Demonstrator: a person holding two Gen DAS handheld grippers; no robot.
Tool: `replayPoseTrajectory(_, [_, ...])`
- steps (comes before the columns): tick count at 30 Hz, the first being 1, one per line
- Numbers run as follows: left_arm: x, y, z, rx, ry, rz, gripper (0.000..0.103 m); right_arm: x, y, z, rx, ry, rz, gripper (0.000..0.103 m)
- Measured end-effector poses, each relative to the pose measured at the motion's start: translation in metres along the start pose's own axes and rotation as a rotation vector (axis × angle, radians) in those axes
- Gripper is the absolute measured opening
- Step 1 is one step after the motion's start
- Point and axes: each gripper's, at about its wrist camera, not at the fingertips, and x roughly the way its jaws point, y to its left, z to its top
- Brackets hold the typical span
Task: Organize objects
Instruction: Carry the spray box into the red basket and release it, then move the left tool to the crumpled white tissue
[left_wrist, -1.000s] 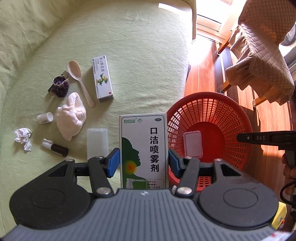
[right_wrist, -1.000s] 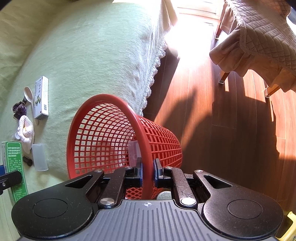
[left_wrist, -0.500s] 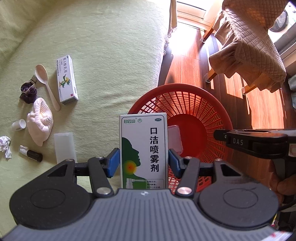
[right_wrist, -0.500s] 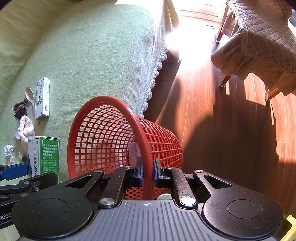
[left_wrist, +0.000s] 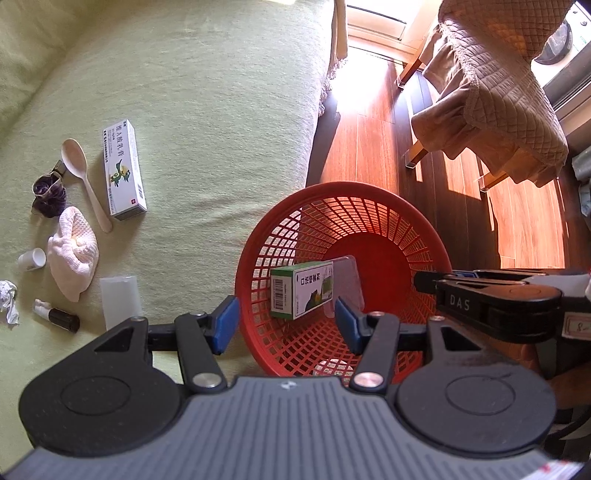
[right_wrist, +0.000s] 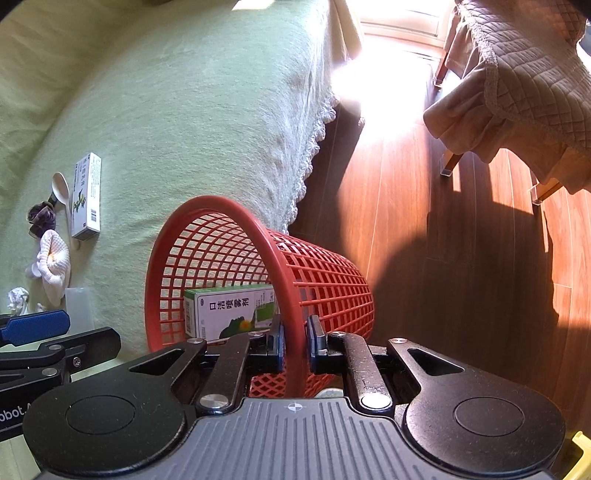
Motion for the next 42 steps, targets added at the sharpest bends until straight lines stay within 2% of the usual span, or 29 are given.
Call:
replayPoseTrajectory(8, [0.000,0.019,-0.008,-0.020,0.002,0.030,0.058,0.001,-0.001,0.002,0.011,0.004,-0.001,0.009])
replayPoseTrajectory(13, [-0.004,0.059,-0.029,-0.047,-0.040,0.074,0.066,0.002,-0.005,0.004,0.015,0.010,0.005,0.009])
replayPoseTrajectory(17, [-0.007,0.119,-0.051,-0.088,-0.051,0.182,0.067,0.003,-0.007,0.006,0.019,0.016,0.009,0.009])
replayPoseTrajectory(22, [-0.008,0.204,-0.072,-0.145,-0.058,0.356,0.067,0.004,-0.007,0.008,0.015,0.019,0.009,0.009])
replayPoseTrajectory(28, [0.003,0.288,-0.081,-0.186,-0.076,0.486,0.070,0.005,-0.007,0.010,0.016,0.029,0.007,0.009])
replayPoseTrajectory(35, [0.029,0.343,-0.068,-0.187,-0.116,0.515,0.073,0.005,-0.002,0.011,0.021,0.029,-0.010,0.009])
replayPoseTrajectory(37, [0.038,0.352,-0.062,-0.183,-0.115,0.503,0.080,0.005,-0.001,0.011,0.022,0.028,-0.017,0.009])
replayPoseTrajectory(42, [0.061,0.372,-0.050,-0.188,-0.089,0.495,0.081,0.004,0.001,0.010,0.033,0.025,-0.025,0.009])
